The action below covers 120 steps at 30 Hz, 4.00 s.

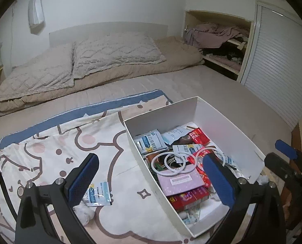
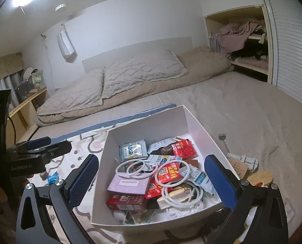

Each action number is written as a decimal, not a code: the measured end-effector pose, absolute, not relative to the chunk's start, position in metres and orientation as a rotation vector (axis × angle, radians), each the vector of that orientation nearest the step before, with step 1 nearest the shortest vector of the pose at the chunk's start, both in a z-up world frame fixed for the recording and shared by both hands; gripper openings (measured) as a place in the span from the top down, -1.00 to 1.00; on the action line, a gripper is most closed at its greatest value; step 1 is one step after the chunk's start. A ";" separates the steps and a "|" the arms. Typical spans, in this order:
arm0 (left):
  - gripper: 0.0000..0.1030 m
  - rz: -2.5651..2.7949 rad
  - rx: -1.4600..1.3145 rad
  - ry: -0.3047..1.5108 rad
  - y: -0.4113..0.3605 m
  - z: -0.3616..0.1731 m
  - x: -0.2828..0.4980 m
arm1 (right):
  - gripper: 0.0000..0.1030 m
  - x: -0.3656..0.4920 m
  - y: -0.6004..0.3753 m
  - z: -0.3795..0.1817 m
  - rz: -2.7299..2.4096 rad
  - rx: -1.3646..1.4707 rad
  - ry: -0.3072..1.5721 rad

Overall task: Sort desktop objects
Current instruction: 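Withdraw both tools from the box back over the blanket, then reach the right tool to the white mesh pouf and close on it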

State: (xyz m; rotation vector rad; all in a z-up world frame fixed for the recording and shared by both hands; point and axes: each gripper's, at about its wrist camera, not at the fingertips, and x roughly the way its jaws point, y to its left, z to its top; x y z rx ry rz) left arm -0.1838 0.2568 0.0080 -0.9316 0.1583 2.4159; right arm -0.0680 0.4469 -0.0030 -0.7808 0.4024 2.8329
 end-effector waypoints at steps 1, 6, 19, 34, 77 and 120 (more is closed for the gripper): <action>-0.99 2.414 -0.927 0.153 0.253 0.010 -0.180 | -1.00 -0.066 0.445 -0.001 2.833 -0.775 0.400; -0.99 2.418 -0.896 0.157 0.237 0.021 -0.166 | -1.00 -0.058 0.434 0.008 2.829 -0.745 0.372; -0.99 2.472 -0.841 0.169 0.179 0.041 -0.150 | -1.00 -0.047 0.404 0.016 2.836 -0.712 0.308; -0.99 2.539 -0.806 0.130 0.117 0.049 -0.143 | -1.00 -0.050 0.366 0.020 2.882 -0.706 0.238; -0.99 2.800 -0.834 -0.016 -0.034 0.021 -0.159 | -1.00 -0.106 0.238 -0.008 3.133 -0.841 0.192; -0.65 2.644 -1.525 0.014 -0.038 -0.186 -0.261 | -0.50 -0.231 0.178 -0.176 3.029 -1.496 0.077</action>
